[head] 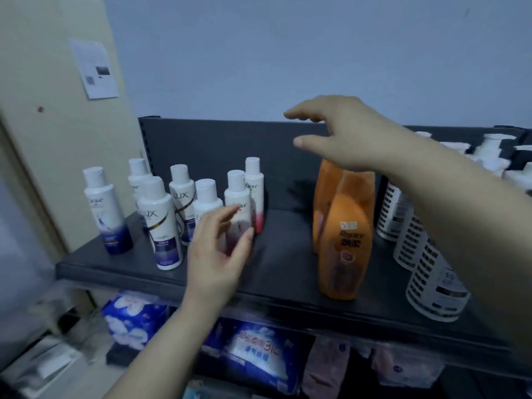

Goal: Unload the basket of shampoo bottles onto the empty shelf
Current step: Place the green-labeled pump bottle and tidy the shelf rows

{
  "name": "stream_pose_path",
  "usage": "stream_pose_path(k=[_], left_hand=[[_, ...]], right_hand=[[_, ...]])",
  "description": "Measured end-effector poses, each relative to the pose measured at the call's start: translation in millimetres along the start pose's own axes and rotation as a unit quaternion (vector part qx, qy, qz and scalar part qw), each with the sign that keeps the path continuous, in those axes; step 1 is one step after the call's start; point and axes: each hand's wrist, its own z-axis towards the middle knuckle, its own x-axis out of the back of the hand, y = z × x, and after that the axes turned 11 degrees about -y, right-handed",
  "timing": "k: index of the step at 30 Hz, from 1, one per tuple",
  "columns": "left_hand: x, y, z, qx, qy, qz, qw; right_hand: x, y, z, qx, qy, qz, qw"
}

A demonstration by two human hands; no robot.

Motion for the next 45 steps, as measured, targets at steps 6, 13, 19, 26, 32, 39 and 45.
stream_pose_path(k=[6,13,19,26,32,39,45], left_hand=[[39.3,-39.0,0.9,0.065,-0.021,0.0,0.998],[49.8,-77.1,14.4,0.13,-0.201,-0.091,0.967],[54.3,-93.9,13.0,0.165,-0.282,-0.099,0.94],[37.1,-80.6,12.9,0.167,-0.314,-0.116,0.927],[44.2,-84.8,20.4,0.164,-0.277,-0.162,0.933],[35.2,-102.1,46.1,0.191,-0.215,-0.189,0.939],[23.8,-112.0,56.4,0.23,-0.284,-0.254,0.895]], right_hand=[[-75.3,-35.3,32.9,-0.051,-0.03,0.069,0.996],[-150.6,-22.1,47.8,-0.153,-0.075,0.262,0.95],[-170.9,-19.3,53.4,-0.144,-0.039,0.318,0.936],[-147.9,-25.6,58.1,-0.162,-0.095,0.245,0.951],[-68.3,-22.7,80.9,-0.182,-0.024,0.118,0.976],[-92.5,-11.8,142.8,-0.205,-0.188,-0.031,0.96],[-105.3,2.9,160.5,-0.182,-0.185,-0.051,0.964]])
